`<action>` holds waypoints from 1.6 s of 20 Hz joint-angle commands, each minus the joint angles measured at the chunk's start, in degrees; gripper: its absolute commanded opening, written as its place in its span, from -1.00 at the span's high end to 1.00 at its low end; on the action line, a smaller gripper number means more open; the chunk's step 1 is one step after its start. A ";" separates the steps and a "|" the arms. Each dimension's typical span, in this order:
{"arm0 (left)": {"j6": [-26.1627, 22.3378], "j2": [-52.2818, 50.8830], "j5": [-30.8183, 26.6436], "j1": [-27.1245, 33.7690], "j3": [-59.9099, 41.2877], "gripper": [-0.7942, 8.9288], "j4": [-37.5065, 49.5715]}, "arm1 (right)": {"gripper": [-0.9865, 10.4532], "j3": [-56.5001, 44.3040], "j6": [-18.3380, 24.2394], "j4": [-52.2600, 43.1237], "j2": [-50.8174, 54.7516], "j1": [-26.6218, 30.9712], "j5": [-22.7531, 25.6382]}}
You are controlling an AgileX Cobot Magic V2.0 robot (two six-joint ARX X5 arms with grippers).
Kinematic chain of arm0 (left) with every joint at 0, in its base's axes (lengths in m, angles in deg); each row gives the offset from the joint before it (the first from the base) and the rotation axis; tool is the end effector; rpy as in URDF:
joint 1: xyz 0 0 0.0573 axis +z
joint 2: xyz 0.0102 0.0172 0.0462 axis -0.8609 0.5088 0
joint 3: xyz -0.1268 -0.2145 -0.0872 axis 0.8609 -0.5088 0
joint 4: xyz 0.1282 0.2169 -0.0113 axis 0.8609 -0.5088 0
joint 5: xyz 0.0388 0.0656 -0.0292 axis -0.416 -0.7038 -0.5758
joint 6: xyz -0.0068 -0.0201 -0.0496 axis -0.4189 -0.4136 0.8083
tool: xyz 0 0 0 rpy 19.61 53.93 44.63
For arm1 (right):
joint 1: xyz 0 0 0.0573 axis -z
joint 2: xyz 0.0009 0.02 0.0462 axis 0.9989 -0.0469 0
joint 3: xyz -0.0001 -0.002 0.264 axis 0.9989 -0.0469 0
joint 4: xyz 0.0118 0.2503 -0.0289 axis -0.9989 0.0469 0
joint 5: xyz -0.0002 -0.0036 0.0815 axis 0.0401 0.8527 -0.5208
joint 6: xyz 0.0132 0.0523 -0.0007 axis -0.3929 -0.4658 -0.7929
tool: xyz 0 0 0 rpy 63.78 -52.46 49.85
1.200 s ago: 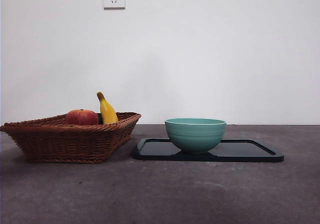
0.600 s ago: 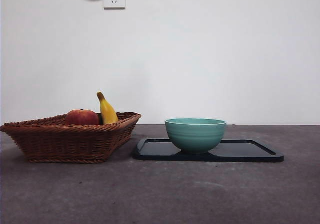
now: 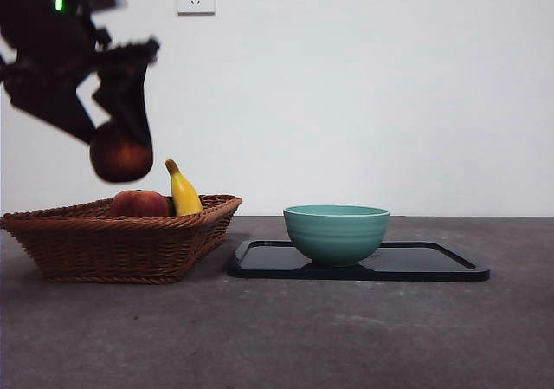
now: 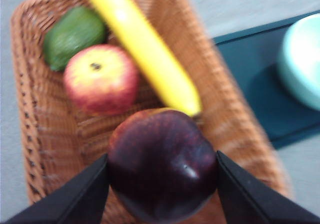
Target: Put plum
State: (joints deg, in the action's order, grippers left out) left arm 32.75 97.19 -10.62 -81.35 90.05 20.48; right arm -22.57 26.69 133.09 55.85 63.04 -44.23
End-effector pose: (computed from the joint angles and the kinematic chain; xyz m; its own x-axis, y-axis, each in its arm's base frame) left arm 0.2653 -0.1058 0.2550 0.7072 -0.2475 -0.6622 0.3375 0.9413 0.0086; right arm 0.0837 0.0500 0.3012 0.4767 0.6344 -0.6086 -0.5780 0.7478 0.3267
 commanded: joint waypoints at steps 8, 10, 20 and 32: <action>-3.50 12.74 -0.17 2.43 0.42 0.41 9.03 | 0.45 0.59 -0.17 -0.55 -0.13 -0.28 -0.02; -3.48 14.47 0.04 2.43 0.42 0.41 10.21 | 0.45 0.59 -0.20 -0.55 -0.13 -0.28 0.00; -2.99 16.79 0.09 2.36 0.44 0.16 9.81 | 0.45 0.59 -0.24 -1.40 -0.17 -0.28 0.00; -2.95 4.44 0.09 2.34 0.48 0.00 5.81 | 0.45 0.59 -0.22 -1.79 -0.17 -0.28 0.02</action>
State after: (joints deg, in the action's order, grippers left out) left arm 29.65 101.69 -10.44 -78.79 89.92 26.10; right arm -22.57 26.65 132.04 55.85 63.04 -44.23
